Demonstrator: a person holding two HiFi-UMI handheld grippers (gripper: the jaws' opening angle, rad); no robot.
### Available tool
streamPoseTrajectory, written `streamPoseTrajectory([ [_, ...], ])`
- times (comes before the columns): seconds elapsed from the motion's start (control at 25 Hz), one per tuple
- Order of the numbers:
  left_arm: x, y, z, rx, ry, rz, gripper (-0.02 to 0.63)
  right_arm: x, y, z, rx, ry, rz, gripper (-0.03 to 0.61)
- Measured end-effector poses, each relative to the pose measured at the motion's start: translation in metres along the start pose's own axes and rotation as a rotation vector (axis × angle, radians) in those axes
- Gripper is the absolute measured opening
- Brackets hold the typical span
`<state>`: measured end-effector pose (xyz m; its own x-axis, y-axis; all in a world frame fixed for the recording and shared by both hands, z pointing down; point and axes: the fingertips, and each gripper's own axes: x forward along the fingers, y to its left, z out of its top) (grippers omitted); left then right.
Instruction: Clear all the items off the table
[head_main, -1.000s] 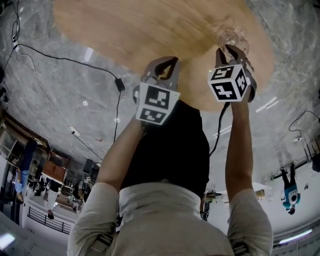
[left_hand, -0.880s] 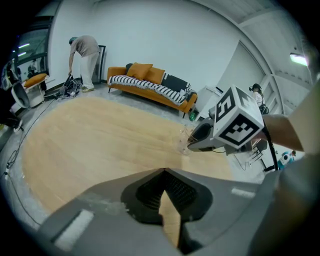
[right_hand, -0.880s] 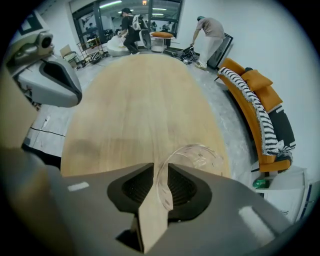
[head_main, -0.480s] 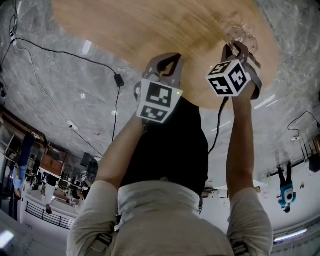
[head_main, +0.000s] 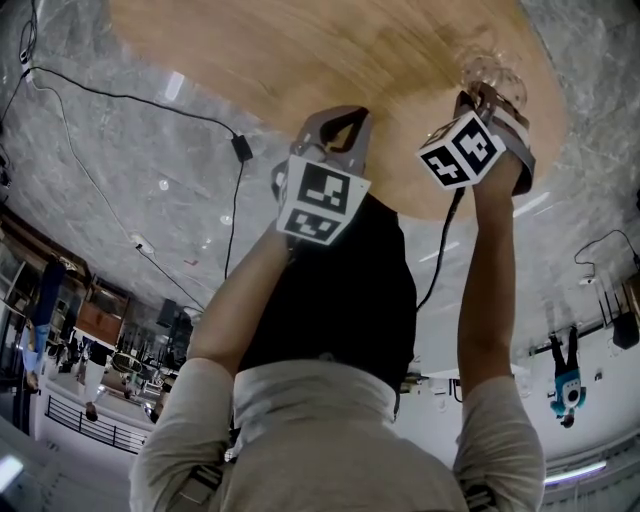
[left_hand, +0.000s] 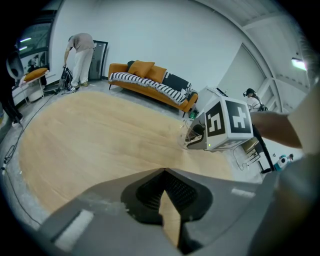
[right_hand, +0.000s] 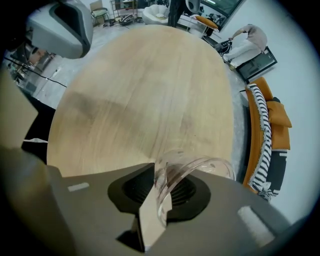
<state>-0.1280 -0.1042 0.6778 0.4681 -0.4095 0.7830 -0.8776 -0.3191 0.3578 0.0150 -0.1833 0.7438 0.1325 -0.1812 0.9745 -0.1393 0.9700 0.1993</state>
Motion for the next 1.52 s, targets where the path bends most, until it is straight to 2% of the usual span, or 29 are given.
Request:
streamPoseTrajectory([
  [0.28, -0.003, -0.015, 0.014, 0.007, -0.026, -0.015, 0.020, -0.009, 0.004, -0.003, -0.071, -0.031, 0.015, 0.066],
  [0.52, 0.008, -0.027, 0.007, 0.016, -0.023, -0.023, 0.020, -0.018, 0.020, 0.002, 0.014, -0.195, 0.023, 0.035],
  [0.84, 0.001, -0.047, 0.003, 0.064, -0.014, -0.047, 0.020, -0.053, 0.030, 0.017, 0.180, -0.383, 0.034, 0.035],
  [1.08, -0.005, -0.051, 0.025, 0.089, -0.081, -0.023, 0.020, -0.078, 0.025, 0.012, 0.307, -0.508, 0.018, 0.035],
  [1.32, -0.013, -0.064, 0.024, 0.097, -0.108, -0.009, 0.020, -0.117, 0.029, 0.013, 0.464, -0.698, 0.016, 0.035],
  [1.52, -0.030, -0.079, 0.033, 0.113, -0.169, 0.005, 0.020, -0.156, 0.027, 0.006, 0.594, -0.835, 0.002, 0.035],
])
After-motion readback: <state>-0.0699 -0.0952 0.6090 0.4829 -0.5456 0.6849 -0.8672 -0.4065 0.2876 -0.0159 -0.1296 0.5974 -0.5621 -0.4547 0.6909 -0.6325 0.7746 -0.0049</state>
